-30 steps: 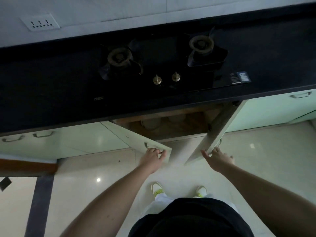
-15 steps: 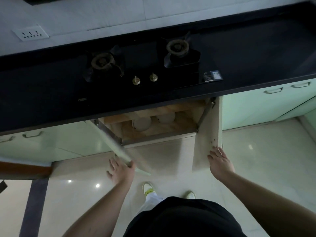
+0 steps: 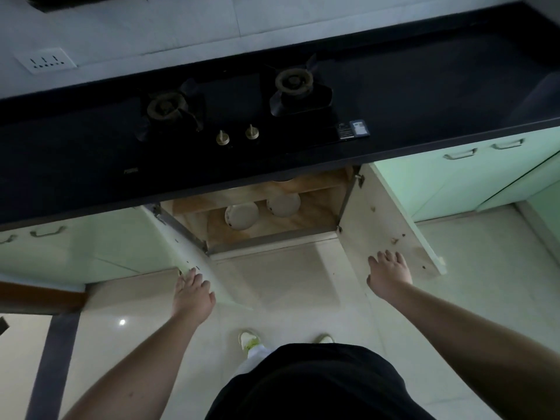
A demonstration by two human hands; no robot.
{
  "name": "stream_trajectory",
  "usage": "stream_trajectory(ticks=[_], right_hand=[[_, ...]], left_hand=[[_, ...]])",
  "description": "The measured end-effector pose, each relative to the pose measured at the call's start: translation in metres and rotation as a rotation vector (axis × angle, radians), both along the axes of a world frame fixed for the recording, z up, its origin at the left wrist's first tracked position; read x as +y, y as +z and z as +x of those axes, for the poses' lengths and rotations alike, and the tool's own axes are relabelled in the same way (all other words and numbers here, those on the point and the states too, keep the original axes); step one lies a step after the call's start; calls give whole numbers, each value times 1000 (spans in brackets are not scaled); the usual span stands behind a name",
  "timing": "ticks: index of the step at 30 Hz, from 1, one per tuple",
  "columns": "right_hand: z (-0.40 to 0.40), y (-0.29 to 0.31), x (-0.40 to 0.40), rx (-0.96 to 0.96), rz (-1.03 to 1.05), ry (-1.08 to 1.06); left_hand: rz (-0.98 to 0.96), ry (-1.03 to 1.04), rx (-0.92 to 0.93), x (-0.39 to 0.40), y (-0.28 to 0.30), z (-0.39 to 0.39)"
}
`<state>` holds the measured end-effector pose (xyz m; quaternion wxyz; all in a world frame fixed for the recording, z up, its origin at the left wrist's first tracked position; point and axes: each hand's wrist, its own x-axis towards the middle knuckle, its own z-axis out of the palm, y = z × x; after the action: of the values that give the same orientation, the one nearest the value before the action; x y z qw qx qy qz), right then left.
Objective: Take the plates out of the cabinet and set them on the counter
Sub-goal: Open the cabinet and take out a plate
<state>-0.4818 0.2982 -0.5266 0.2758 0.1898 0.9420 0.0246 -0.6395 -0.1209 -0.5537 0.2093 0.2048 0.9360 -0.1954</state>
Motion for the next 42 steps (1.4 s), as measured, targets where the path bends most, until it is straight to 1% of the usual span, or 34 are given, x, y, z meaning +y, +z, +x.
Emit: stream_trajectory(ticks=[5,9,16,22,27,31,36,39,42], right_hand=[[-28,10,-39,90,-67,68],[-46,16,-77,136,-86,124],[-68,26,-156,154,-94,217],[-83,28,-221,133,-125,300],[-89,28,-249,134,-113,329],[-86,29,-254,135,-95,301],[-73,27,-239,119,-70,253],[-60,25,-218,83,-71,200],[-45,23,-184,33,-86,113]], left_hand=[[-37,-11,-33,-35,7,8],[-59,19,-60,-72,12,13],[-72,115,-80,-144,26,15],[-43,196,-88,-186,37,6],[-40,188,-90,-211,34,4],[-56,118,-68,-210,30,8],[-81,183,-41,-177,35,8],[-46,72,-31,-134,36,3],[70,-38,-51,-81,36,-6]])
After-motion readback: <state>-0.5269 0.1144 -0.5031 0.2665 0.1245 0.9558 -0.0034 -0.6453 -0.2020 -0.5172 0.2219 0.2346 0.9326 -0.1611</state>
